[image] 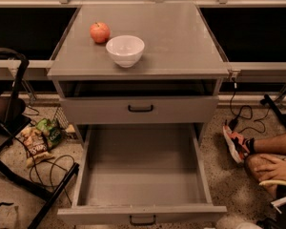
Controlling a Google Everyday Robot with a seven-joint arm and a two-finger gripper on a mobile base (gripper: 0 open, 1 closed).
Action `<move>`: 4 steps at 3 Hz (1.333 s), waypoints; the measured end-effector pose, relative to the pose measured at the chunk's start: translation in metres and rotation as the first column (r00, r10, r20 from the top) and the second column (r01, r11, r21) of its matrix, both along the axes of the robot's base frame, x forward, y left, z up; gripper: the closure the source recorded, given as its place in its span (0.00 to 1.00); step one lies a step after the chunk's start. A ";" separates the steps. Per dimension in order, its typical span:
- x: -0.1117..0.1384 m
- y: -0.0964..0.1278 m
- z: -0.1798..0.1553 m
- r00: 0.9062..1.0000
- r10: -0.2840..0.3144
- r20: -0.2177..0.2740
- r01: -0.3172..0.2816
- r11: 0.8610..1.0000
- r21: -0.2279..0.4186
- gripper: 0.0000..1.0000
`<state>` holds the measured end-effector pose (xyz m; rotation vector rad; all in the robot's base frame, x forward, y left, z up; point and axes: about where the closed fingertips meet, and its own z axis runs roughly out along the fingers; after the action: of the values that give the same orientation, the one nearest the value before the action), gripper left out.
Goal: Close middle drawer
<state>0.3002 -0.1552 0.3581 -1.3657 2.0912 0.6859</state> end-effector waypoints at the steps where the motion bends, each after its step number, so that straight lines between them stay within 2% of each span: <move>1: 0.019 0.049 -0.013 0.998 -0.012 0.069 0.006 0.996 0.088 1.00; 2: 0.035 0.073 -0.012 0.992 -0.038 0.123 0.024 0.993 0.114 1.00; 3: 0.062 0.088 -0.001 0.978 -0.078 0.191 0.059 0.993 0.107 1.00; 4: 0.077 0.093 0.004 0.971 -0.093 0.220 0.074 0.993 0.092 1.00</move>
Offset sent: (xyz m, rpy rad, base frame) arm 0.0565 0.1000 -0.0084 0.1399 -0.1980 -0.0626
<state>0.3775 -0.0623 0.3617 -1.2404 1.9086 0.5503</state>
